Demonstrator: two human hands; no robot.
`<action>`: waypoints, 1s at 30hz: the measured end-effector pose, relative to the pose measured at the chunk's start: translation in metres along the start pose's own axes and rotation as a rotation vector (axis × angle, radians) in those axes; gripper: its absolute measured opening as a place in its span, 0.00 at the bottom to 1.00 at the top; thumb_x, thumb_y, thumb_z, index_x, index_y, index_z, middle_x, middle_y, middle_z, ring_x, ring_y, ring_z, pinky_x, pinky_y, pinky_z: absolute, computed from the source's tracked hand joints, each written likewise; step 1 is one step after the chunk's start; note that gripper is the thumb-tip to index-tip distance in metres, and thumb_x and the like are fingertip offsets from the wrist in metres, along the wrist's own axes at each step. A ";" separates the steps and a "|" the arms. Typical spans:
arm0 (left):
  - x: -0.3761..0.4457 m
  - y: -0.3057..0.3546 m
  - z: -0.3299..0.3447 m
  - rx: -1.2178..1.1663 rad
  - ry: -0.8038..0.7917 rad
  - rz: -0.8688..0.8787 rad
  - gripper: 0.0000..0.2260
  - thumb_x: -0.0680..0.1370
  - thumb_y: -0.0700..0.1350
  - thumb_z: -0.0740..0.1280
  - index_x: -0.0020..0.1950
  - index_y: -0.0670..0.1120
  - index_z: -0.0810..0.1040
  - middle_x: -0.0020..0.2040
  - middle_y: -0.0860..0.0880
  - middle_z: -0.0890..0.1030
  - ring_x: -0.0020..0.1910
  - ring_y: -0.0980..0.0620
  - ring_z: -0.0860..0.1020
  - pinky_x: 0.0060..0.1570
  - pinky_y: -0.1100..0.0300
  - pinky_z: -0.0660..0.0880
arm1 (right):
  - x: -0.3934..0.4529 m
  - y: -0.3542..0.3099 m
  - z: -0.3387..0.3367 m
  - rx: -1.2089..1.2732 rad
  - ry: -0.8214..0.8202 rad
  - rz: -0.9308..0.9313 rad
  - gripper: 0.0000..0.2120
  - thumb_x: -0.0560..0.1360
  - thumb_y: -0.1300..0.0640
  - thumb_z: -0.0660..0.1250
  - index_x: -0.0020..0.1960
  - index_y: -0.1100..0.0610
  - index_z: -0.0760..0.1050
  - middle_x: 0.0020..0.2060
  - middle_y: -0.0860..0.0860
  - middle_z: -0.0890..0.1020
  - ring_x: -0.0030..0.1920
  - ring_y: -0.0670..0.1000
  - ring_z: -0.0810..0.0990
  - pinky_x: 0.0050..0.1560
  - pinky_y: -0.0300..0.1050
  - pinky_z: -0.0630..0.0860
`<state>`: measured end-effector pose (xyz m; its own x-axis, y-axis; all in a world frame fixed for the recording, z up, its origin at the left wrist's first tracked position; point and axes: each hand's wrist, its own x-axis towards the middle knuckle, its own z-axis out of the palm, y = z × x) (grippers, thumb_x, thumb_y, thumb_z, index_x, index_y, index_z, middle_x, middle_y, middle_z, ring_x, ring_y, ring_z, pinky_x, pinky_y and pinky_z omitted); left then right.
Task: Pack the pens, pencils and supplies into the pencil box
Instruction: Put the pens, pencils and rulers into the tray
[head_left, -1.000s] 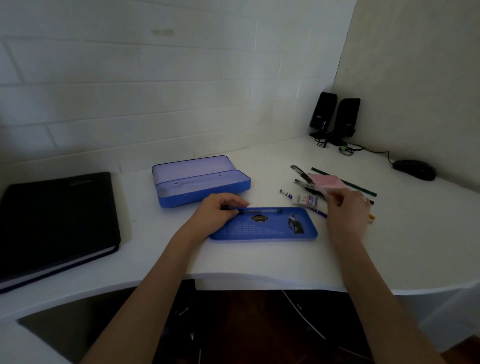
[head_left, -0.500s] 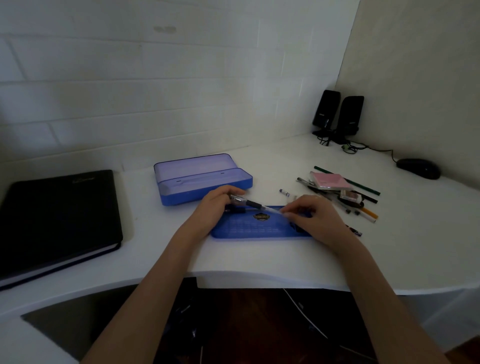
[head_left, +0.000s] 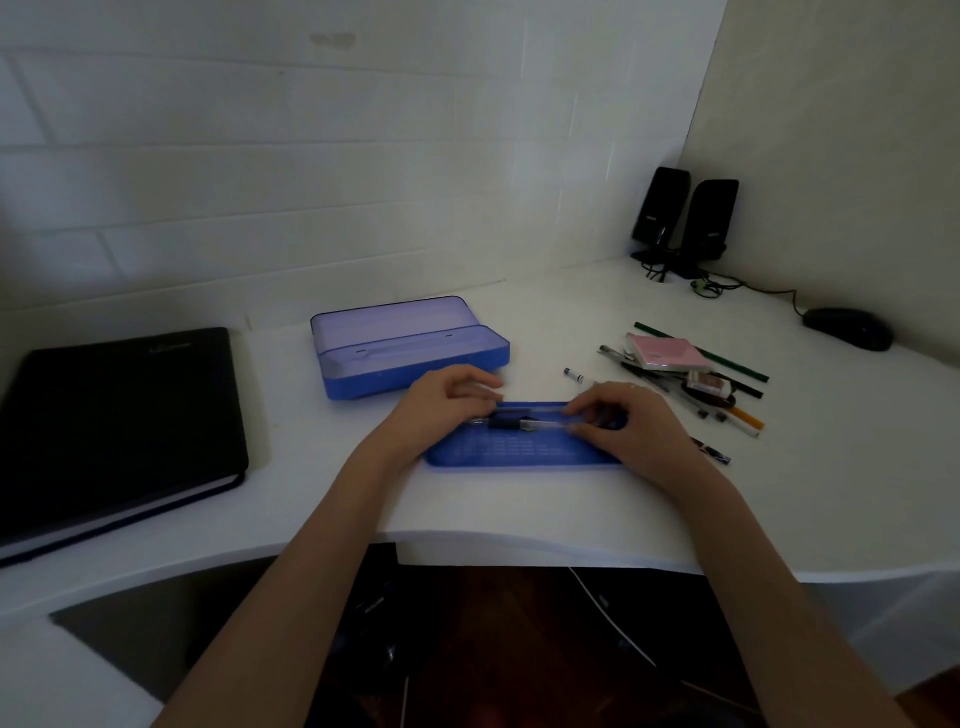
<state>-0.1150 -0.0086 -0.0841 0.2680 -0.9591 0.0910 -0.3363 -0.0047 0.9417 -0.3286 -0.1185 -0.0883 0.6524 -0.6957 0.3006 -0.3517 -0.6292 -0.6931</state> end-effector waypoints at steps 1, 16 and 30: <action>0.000 -0.001 0.000 0.026 -0.016 0.011 0.10 0.72 0.38 0.70 0.51 0.49 0.80 0.52 0.51 0.83 0.53 0.58 0.80 0.57 0.64 0.73 | 0.000 0.000 0.000 -0.001 0.014 0.003 0.05 0.68 0.55 0.74 0.42 0.49 0.81 0.37 0.49 0.81 0.38 0.47 0.77 0.40 0.35 0.72; 0.000 -0.002 -0.003 0.106 -0.040 0.055 0.20 0.72 0.27 0.63 0.52 0.49 0.80 0.54 0.52 0.81 0.58 0.56 0.77 0.56 0.68 0.72 | -0.002 0.019 -0.014 -0.522 0.592 0.575 0.10 0.74 0.58 0.59 0.52 0.53 0.77 0.54 0.55 0.79 0.58 0.57 0.71 0.58 0.54 0.63; 0.000 -0.003 0.000 0.135 -0.044 0.044 0.07 0.73 0.41 0.70 0.49 0.49 0.84 0.52 0.55 0.83 0.54 0.63 0.78 0.54 0.72 0.69 | -0.002 0.016 -0.014 -0.466 0.534 0.656 0.10 0.76 0.56 0.59 0.53 0.55 0.77 0.55 0.60 0.78 0.62 0.60 0.69 0.60 0.54 0.62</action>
<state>-0.1138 -0.0082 -0.0872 0.2117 -0.9706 0.1142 -0.4662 0.0024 0.8847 -0.3448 -0.1324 -0.0908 -0.1201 -0.9512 0.2841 -0.8436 -0.0530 -0.5343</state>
